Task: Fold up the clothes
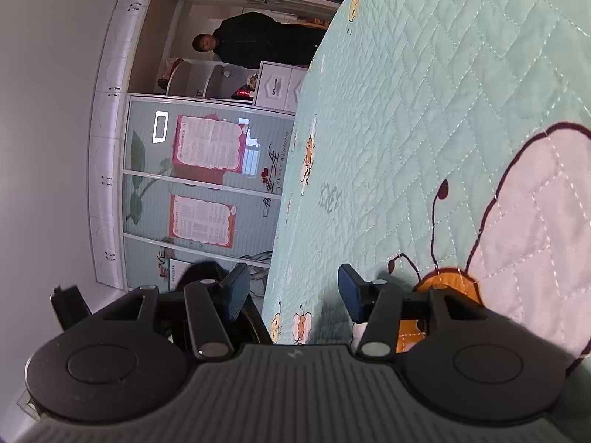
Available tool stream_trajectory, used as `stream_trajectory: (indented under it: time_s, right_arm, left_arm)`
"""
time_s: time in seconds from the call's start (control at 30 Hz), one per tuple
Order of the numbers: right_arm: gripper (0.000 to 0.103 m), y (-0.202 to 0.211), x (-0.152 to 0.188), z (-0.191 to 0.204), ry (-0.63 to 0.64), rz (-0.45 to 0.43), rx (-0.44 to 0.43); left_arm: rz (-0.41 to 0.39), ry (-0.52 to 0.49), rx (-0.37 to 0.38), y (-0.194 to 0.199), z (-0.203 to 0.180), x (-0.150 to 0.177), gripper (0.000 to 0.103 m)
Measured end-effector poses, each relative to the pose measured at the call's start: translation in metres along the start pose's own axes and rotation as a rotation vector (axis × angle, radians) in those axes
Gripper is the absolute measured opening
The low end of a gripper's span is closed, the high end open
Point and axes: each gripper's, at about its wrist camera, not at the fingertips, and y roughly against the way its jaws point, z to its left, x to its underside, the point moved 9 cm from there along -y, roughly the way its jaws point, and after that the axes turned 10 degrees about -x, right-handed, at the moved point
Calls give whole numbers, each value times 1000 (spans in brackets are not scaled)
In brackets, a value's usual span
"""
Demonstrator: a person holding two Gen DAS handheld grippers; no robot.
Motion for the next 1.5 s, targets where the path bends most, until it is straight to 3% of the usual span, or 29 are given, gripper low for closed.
stream_trajectory:
  time_s: [0.07, 0.13, 0.2, 0.3, 0.4, 0.43, 0.47, 0.53, 0.63, 0.7, 0.8, 0.9, 1.0, 1.03, 1.07, 1.1, 1.17, 1.23, 1.4, 1.43, 1.5]
  right_arm:
    - [53, -3, 3, 2, 23, 4, 12]
    - [53, -6, 4, 3, 52, 13, 24]
    - [53, -10, 5, 5, 81, 22, 37]
    - [53, -13, 8, 8, 113, 33, 50]
    - [53, -17, 10, 14, 150, 49, 56]
    - [54, -19, 11, 16, 163, 54, 57]
    - [56, -22, 14, 21, 188, 75, 51]
    - [56, -28, 28, 38, 269, 146, 14]
    - [56, -30, 55, 77, 441, 218, -109]
    - [56, -36, 71, 80, 515, 308, -78]
    - [58, -52, 89, 60, 523, 425, 33]
    - [58, -64, 109, 48, 541, 534, 84]
    - [55, -67, 125, 54, 572, 590, 52]
    - [52, -65, 124, 56, 567, 580, 43]
    - [41, -63, 122, 59, 562, 570, 33]
    - [31, -61, 120, 61, 557, 560, 24]
    - [26, -57, 117, 66, 546, 540, 6]
    - [14, -53, 113, 71, 536, 519, -13]
    - [9, -31, 98, 91, 484, 422, -91]
    - [9, -25, 96, 89, 481, 405, -82]
    - [10, -20, 95, 62, 491, 392, 47]
  left_arm:
    - [37, 21, 32, -23, -10, 11, 4]
    - [146, 55, 61, -47, -18, 29, 10]
    - [181, 163, 113, -47, -17, 38, 10]
    - [129, 281, 162, -21, 5, 31, 11]
    - [20, 323, 202, 19, 31, 23, 20]
    - [-8, 332, 208, 30, 39, 22, 32]
    - [-22, 331, 203, 37, 47, 26, 51]
    - [-44, 335, 201, 48, 60, 30, 75]
    - [-26, 372, 257, 56, 64, 25, 75]
    - [-14, 397, 294, 61, 67, 21, 75]
    - [-11, 432, 340, 73, 74, 16, 75]
    - [-111, 458, 310, 113, 101, 17, 77]
    - [-150, 521, 231, 139, 144, 43, 84]
    - [-159, 545, 201, 147, 160, 55, 85]
    - [-159, 574, 165, 152, 177, 69, 87]
    - [-144, 609, 116, 156, 197, 87, 88]
    - [-105, 661, 37, 162, 231, 124, 90]
    - [-59, 699, -28, 168, 259, 162, 90]
    - [59, 751, -107, 185, 302, 252, 90]
    - [83, 753, -98, 184, 303, 265, 90]
    - [130, 754, -79, 183, 305, 289, 90]
